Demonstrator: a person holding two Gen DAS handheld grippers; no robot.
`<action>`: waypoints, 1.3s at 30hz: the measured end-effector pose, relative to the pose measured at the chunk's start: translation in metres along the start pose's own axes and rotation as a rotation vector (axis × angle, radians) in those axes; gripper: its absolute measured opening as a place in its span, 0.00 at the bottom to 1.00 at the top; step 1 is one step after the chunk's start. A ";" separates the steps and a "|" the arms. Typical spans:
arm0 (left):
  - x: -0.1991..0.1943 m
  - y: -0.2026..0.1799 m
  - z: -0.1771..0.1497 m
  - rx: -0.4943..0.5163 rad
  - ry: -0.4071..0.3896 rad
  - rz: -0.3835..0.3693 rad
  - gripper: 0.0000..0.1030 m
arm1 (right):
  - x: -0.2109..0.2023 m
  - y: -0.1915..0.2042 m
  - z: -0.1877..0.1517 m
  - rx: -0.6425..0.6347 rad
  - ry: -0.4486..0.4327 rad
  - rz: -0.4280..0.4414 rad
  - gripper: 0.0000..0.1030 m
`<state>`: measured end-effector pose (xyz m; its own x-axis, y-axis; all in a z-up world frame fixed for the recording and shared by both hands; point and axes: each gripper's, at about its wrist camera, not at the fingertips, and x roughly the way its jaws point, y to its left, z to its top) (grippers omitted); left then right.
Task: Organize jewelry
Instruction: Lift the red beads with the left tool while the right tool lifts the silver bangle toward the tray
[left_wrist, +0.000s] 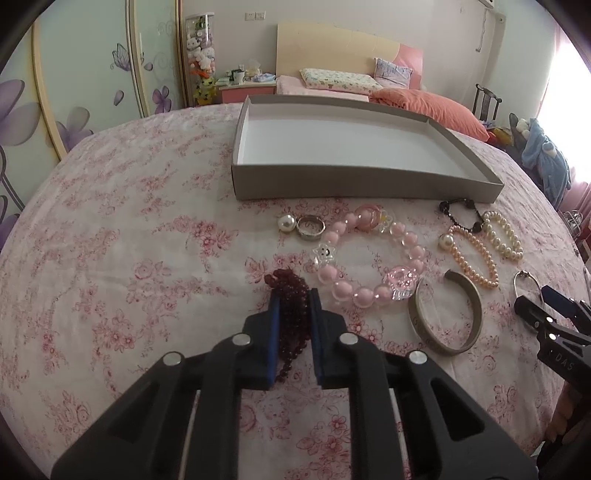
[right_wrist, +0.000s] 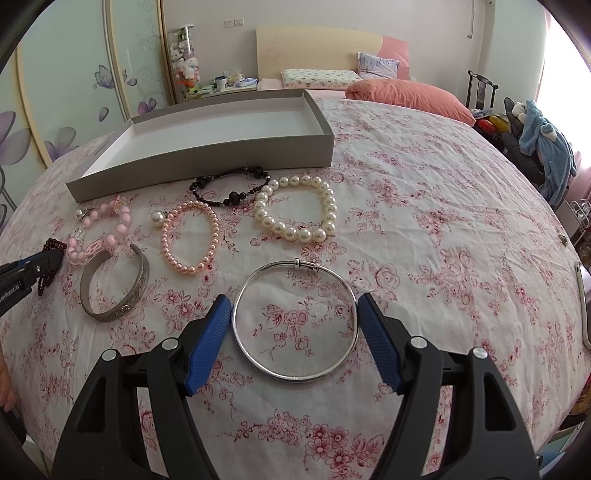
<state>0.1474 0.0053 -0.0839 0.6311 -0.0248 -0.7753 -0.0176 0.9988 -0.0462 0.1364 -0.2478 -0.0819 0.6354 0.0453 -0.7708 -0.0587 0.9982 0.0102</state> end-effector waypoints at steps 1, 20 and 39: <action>-0.002 0.000 0.001 0.002 -0.003 -0.003 0.09 | -0.001 0.000 -0.001 0.001 0.000 0.000 0.68; -0.018 0.004 0.002 0.000 -0.055 -0.032 0.09 | -0.007 -0.001 -0.006 0.008 -0.021 0.006 0.68; -0.049 0.000 0.018 0.008 -0.171 -0.013 0.09 | -0.040 0.004 0.015 0.010 -0.170 0.043 0.68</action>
<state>0.1308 0.0073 -0.0344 0.7537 -0.0304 -0.6565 -0.0030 0.9988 -0.0497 0.1225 -0.2454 -0.0411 0.7537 0.0934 -0.6505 -0.0815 0.9955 0.0485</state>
